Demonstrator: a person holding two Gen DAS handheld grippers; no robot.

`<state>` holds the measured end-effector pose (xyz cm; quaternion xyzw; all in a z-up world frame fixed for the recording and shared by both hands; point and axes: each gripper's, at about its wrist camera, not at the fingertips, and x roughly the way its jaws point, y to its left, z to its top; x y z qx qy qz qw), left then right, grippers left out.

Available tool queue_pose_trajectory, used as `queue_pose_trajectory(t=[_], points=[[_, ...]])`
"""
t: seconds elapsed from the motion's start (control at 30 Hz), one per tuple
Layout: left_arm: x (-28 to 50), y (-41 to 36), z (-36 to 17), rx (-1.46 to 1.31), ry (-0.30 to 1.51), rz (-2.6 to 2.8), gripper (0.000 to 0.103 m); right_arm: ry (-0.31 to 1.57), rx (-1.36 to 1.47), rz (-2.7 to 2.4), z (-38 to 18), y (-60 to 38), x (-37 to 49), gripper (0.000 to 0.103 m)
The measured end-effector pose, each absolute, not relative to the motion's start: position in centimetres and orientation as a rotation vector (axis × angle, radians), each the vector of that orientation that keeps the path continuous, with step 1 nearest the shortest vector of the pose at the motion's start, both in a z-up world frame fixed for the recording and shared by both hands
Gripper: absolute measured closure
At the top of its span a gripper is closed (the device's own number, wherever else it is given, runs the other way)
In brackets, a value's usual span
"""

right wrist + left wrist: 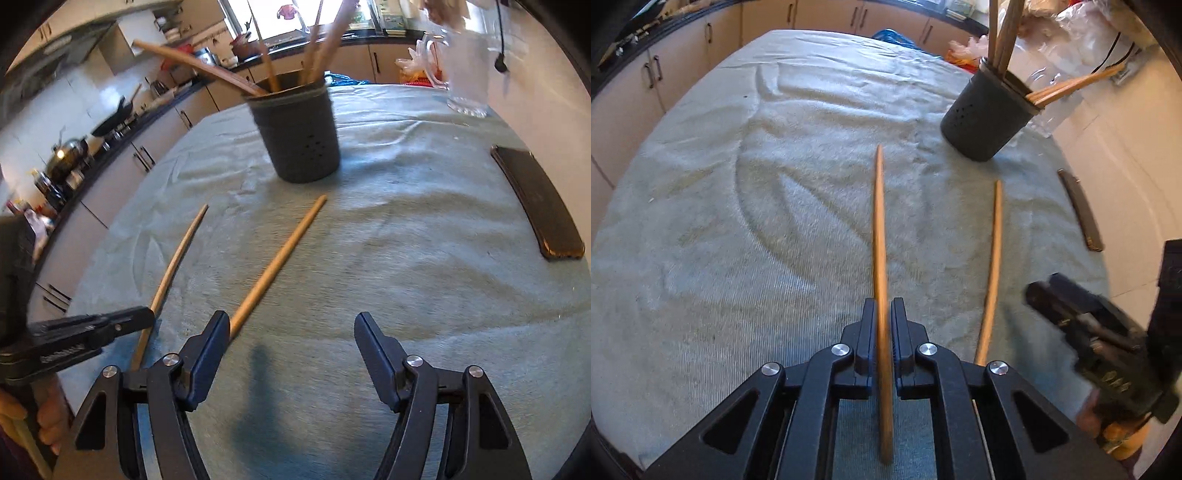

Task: Organize utensils
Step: 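Close the left tool on a chopstick while the right tool grasps the last one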

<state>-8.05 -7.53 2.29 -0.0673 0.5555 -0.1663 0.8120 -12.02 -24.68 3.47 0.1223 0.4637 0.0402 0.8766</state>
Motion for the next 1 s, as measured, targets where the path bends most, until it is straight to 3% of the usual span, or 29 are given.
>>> queue_pose_trajectory(t=[0.13,0.37,0.5,0.53,1.0], points=[[-5.3,-8.2,2.6,-0.115,1.171,-0.405,0.086,1.001,0.208,0.013,3.0,-23.2,-10.3,0.036],[-1.3,-8.3,1.4,-0.117,1.174,-0.493,0.086,1.054,0.150,-0.124,2.3,-22.3,-7.0,0.048],[-1.0,-7.3,1.0,-0.159,1.163,-0.522,0.096,1.079,0.121,-0.151,2.4,-21.4,-6.0,0.089],[-0.9,-6.9,0.9,-0.171,1.158,-0.536,0.096,1.089,0.128,-0.151,2.5,-21.4,-6.2,0.092],[-0.5,-6.2,0.5,-0.247,1.169,-0.559,0.095,1.141,0.181,-0.177,2.8,-22.9,-9.3,0.088]])
